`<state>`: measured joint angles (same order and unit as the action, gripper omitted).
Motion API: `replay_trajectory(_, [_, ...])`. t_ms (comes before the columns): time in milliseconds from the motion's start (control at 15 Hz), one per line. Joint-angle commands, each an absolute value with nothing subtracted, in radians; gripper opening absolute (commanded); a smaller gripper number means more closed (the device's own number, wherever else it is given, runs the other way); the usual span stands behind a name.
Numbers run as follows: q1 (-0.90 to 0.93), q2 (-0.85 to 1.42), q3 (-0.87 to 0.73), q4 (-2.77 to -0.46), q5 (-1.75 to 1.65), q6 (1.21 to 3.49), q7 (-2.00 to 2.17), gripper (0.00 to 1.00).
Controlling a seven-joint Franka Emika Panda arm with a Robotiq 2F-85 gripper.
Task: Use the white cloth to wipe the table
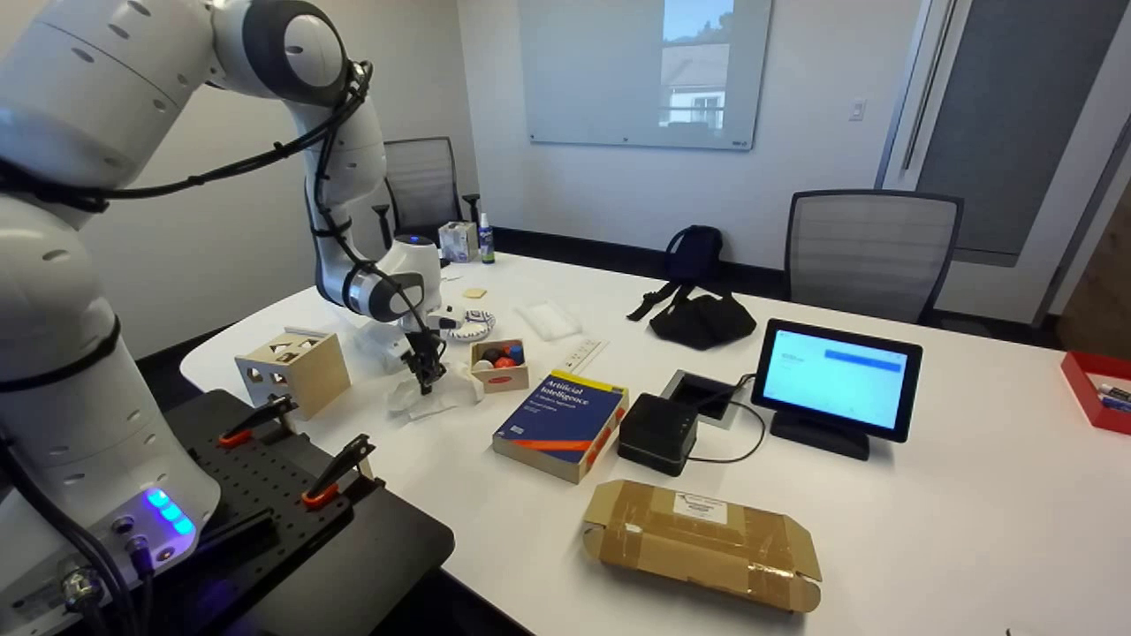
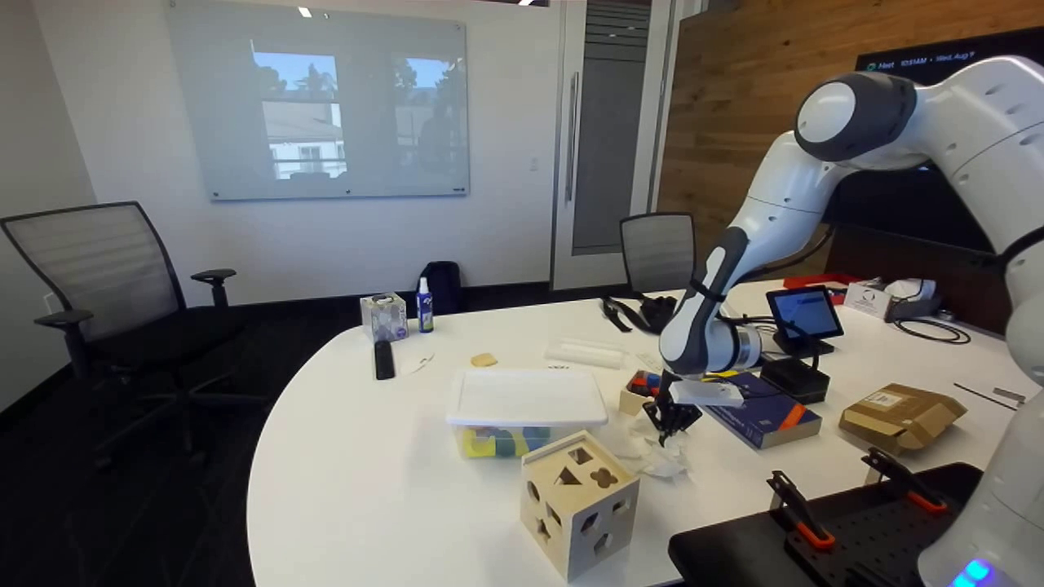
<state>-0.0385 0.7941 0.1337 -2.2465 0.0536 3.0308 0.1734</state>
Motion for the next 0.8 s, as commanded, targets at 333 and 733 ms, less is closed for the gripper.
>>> replay_trajectory(333, [0.123, 0.793, -0.098, -2.245, 0.071, 3.059, 0.211, 0.01])
replay_trajectory(733, [0.135, 0.824, -0.222, -2.265, 0.084, 3.071, 0.235, 0.01])
